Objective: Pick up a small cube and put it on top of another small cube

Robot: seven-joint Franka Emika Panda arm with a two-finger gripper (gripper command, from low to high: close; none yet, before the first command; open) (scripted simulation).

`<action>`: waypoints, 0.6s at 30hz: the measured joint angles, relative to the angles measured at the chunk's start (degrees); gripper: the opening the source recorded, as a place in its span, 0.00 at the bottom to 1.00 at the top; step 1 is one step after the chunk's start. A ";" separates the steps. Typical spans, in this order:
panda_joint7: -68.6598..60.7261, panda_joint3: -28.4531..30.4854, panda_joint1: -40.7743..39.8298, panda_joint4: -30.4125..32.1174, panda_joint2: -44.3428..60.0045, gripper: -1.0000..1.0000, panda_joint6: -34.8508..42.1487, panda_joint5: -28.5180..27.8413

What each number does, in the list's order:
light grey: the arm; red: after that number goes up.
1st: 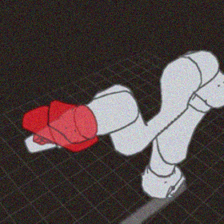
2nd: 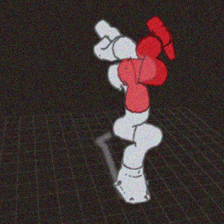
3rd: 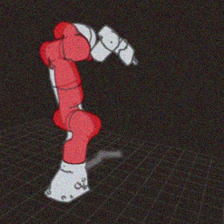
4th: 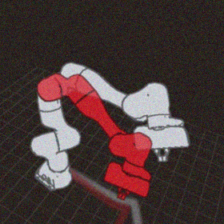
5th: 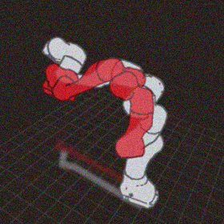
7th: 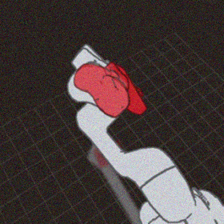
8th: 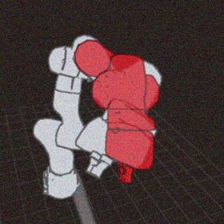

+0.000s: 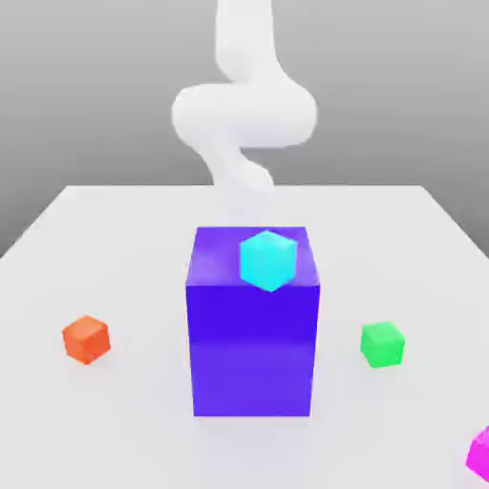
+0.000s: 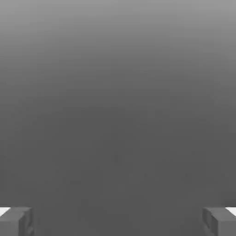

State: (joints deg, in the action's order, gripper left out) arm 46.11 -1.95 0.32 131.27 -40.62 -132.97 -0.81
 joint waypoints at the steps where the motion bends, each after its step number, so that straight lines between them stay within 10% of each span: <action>1: 0.15 -0.84 0.16 -0.22 2.25 0.50 -0.51 -0.39; 18: 4.64 -12.72 5.28 -3.70 37.74 0.50 -8.52 -9.52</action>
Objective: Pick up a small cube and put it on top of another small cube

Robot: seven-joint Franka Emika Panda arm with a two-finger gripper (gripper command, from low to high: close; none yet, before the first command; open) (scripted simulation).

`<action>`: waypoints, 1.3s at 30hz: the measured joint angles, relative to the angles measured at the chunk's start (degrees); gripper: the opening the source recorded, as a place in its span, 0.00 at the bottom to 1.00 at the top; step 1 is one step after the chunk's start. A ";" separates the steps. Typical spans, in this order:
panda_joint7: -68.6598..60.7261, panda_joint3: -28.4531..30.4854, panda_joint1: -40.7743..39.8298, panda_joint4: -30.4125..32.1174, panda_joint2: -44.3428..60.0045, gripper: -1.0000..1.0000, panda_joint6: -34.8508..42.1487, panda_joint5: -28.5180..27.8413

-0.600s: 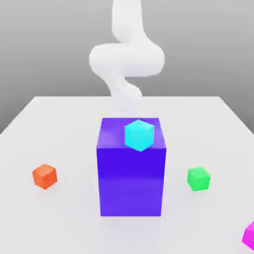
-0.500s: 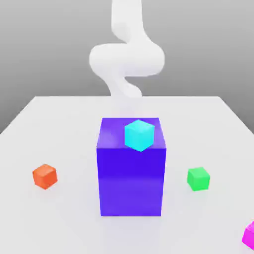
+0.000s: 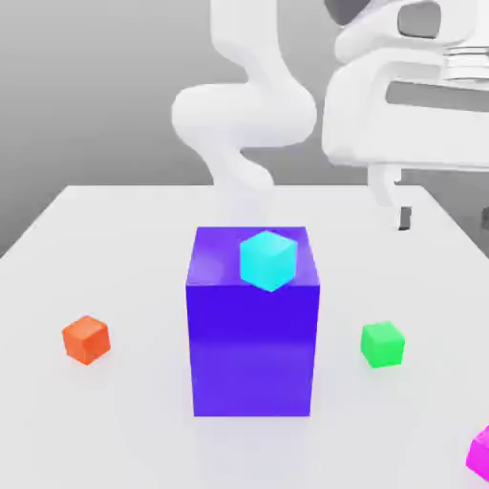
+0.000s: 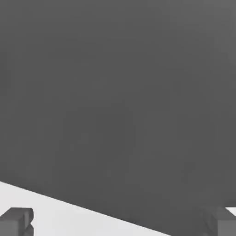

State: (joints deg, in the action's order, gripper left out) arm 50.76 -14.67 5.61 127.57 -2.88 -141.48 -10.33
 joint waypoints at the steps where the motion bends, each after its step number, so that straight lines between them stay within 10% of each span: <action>1: 0.32 -0.38 0.84 -0.21 2.09 0.50 -0.46 -0.62; 17: 4.05 -0.76 11.54 -4.39 34.91 0.50 -11.72 -7.88; 18: 4.49 -0.05 12.13 -4.76 36.38 0.00 -12.80 -8.50; 29: 1.98 -3.14 9.89 -2.78 29.38 0.00 -7.83 -4.88; 39: -3.28 -11.39 8.20 16.82 9.09 0.00 -8.45 11.25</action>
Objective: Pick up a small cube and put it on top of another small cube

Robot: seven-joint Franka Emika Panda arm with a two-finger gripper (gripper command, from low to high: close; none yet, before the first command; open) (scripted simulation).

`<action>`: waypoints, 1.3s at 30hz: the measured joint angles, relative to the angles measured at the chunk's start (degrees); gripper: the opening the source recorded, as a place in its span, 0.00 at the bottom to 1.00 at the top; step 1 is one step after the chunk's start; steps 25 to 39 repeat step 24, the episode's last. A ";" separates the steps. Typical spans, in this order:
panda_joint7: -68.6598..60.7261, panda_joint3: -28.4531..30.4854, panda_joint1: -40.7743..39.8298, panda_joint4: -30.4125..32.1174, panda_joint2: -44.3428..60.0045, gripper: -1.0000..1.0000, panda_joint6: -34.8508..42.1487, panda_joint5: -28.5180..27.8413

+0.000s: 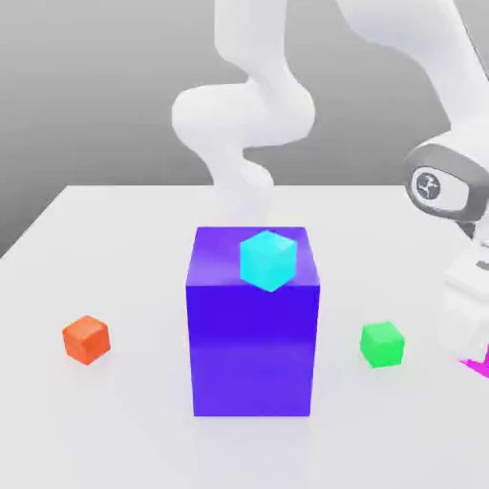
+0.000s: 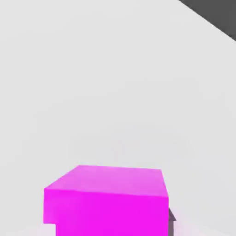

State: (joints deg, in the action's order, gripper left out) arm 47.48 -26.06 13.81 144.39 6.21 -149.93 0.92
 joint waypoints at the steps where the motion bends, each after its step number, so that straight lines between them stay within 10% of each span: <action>1: -0.57 -0.53 0.45 2.07 -2.05 0.00 -0.20 1.77; 10: -2.90 -0.77 4.90 20.96 -19.61 0.00 -2.65 13.42; 23: 13.46 -4.38 -4.95 22.38 -6.17 0.00 -15.96 -9.24; 39: 13.94 -4.28 -5.25 22.40 -5.04 0.00 -17.19 -9.94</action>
